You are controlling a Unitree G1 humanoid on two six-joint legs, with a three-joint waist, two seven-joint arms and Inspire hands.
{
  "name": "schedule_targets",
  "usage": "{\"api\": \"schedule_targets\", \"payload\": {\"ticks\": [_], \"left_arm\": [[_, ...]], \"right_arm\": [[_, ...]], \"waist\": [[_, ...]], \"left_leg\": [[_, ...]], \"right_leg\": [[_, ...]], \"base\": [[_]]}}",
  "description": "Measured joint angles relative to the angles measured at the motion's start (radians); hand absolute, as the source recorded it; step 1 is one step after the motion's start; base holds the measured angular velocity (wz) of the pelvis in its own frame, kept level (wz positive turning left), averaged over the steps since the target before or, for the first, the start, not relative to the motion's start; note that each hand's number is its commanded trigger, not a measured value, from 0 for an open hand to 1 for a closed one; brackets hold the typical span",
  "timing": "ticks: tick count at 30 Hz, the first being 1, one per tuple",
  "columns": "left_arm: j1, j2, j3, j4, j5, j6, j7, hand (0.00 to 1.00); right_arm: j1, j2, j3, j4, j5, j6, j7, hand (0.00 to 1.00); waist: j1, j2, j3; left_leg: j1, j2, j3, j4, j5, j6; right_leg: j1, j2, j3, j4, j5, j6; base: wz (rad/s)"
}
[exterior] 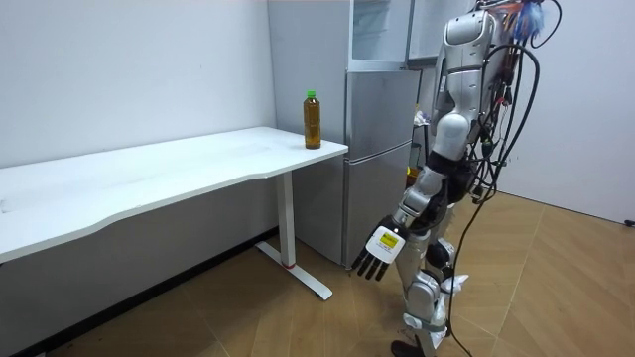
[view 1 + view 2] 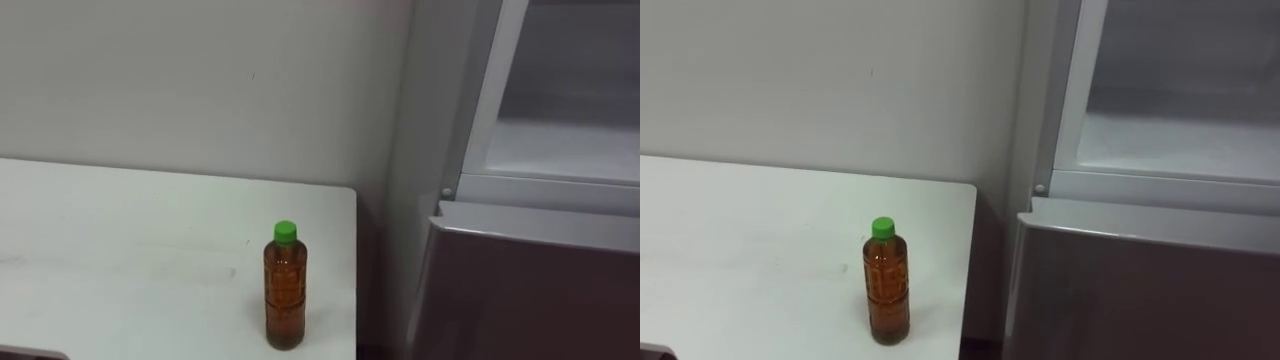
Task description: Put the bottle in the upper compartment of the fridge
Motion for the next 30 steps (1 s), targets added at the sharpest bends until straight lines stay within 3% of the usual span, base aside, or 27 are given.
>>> {"api": "schedule_targets", "payload": {"ticks": [3, 17, 22, 26, 30], "left_arm": [[0.000, 0.003, -0.002, -0.005, 0.019, -0.005, 0.001, 0.00], [-0.022, 0.028, -0.073, -0.005, 0.033, -0.013, 0.013, 0.00], [-0.022, 0.036, -0.085, -0.006, 0.039, -0.012, 0.010, 0.00], [-0.027, 0.046, -0.123, -0.002, 0.041, -0.012, 0.010, 0.00], [-0.027, 0.046, -0.117, -0.001, 0.057, -0.008, 0.009, 0.00]], "right_arm": [[0.004, 0.000, -0.003, -0.069, -0.032, -0.010, 0.030, 0.00], [0.038, 0.008, 0.099, -0.715, -0.018, -0.012, 0.102, 0.00], [0.044, 0.009, 0.100, -0.789, -0.020, 0.048, 0.099, 0.00], [0.042, -0.035, 0.096, -0.929, -0.022, 0.058, 0.093, 0.00], [0.004, -0.030, 0.081, -1.095, -0.027, 0.046, 0.093, 0.00]], "waist": [[0.000, -0.002, -0.0008], [0.003, -0.007, 0.0001], [0.010, -0.004, 0.0023], [0.017, 0.008, 0.0087], [0.022, 0.011, 0.0078]], "left_leg": [[-0.001, 0.000, 0.001, 0.000, 0.000, 0.000], [-0.002, 0.001, 0.003, -0.003, 0.000, 0.000], [-0.002, 0.002, 0.016, -0.003, 0.000, 0.000], [-0.002, 0.003, 0.032, -0.003, 0.000, 0.000], [-0.001, 0.003, 0.039, -0.003, 0.001, -0.001]], "right_leg": [[-0.001, 0.000, 0.000, -0.001, 0.000, 0.000], [-0.011, 0.003, 0.021, 0.012, 0.001, -0.001], [-0.019, 0.005, 0.043, 0.015, 0.002, -0.002], [-0.027, 0.007, 0.054, 0.018, 0.007, -0.005], [-0.036, 0.010, 0.071, 0.029, 0.007, -0.005]], "base": [[0.00], [0.00], [-0.07], [-0.13], [-0.07]]}}
